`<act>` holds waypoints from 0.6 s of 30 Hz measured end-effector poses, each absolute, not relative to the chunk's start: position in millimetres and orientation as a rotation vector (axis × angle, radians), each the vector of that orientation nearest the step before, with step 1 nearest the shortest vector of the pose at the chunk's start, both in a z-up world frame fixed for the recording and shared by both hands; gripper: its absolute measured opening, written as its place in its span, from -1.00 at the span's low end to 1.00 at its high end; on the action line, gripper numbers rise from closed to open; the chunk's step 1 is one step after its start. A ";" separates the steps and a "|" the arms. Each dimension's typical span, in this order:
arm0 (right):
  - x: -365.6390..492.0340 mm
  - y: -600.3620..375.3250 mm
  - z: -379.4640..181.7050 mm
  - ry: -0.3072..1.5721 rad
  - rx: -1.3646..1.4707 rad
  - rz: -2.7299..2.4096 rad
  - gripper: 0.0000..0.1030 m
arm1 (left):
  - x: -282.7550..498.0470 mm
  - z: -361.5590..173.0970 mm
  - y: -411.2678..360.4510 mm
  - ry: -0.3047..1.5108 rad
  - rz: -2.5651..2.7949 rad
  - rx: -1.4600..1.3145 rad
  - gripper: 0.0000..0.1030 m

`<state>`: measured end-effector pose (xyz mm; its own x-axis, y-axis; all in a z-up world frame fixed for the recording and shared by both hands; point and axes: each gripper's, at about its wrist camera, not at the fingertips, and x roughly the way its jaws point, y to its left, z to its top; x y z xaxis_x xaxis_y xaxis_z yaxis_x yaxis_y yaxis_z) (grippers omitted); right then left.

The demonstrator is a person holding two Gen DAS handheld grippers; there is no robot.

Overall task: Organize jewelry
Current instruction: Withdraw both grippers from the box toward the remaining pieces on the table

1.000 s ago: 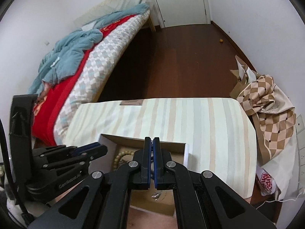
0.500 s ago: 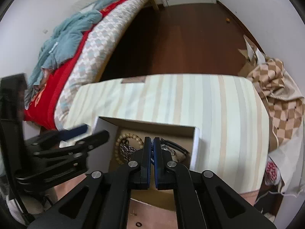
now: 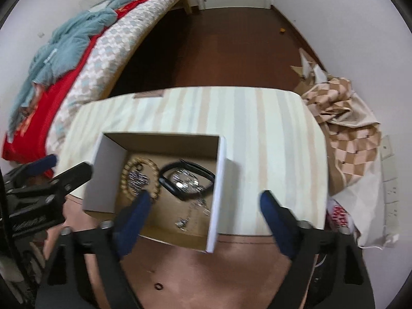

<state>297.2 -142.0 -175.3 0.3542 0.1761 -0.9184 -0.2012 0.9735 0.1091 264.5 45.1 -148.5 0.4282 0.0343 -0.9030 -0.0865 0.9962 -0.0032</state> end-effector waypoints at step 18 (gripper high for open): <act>257.9 -146.7 -152.6 1.103 -0.068 0.098 0.99 | 222.4 -117.1 43.4 1.055 0.129 -0.052 0.99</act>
